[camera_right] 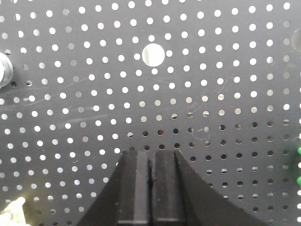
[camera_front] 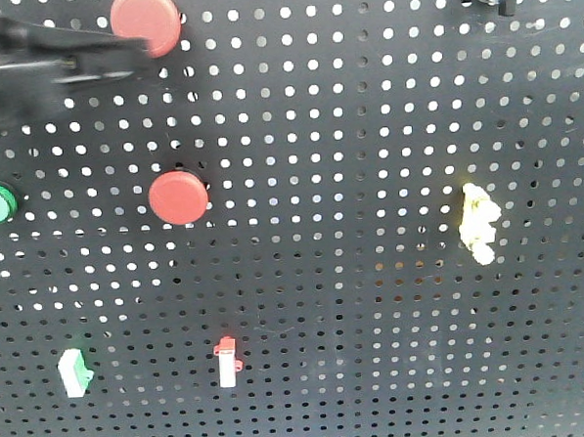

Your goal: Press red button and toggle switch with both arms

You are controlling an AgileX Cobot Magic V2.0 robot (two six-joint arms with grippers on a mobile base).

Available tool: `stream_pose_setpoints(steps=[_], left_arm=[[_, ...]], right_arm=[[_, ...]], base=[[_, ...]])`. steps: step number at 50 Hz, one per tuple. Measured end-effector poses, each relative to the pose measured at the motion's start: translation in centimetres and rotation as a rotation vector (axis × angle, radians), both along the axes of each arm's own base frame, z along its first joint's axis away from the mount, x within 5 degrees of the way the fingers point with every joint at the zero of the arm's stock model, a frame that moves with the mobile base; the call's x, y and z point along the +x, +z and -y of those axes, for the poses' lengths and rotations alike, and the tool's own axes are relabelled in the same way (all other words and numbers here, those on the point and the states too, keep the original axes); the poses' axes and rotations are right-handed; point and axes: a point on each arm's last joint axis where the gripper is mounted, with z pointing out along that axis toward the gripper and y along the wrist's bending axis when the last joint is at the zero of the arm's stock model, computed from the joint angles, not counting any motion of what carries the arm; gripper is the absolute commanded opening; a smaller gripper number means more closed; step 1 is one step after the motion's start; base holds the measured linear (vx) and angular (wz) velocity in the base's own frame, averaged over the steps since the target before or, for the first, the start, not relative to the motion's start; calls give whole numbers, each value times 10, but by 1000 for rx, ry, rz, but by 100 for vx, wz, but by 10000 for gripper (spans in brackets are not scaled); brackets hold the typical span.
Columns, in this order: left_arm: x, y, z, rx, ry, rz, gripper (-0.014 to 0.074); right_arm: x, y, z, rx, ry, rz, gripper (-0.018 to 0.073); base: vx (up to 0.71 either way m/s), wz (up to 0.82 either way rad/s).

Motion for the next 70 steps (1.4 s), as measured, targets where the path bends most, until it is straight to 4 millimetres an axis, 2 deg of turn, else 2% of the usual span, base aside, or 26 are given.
stream_pose_setpoints(steps=[21,35,44,52,55,64,67,70], left_arm=[[16,0,5,-45,20,-23,2],[14,1,6,-34,5,-19,2],[-7,2,-2,60,-14,68,2],[-46,-3,-23,51,32,135,2],[-60,-12,-30,50,50,142,2],[-93,-58,-46,64,68,95,2],[-100,-74,-51,51,79,65,2],[-108,-81,-55,28,92,61,2]], right_arm=[[0,0,0,0,0,0,-3],[0,0,0,-3,-1,0,-3],[0,-3,-1,20,11,-30,-3],[1,-8,-3,50,43,-92,-3],[1,-9,-5,50,64,-101,-3],[3,-7,-16,78,191,-84,-3],[9,-6,-21,71,247,-84,-3],[17,-5,-28,82,326,-94,-3]], base=[[0,0],[0,0],[0,0],[0,0],[0,0],[0,0],[0,0],[0,0]])
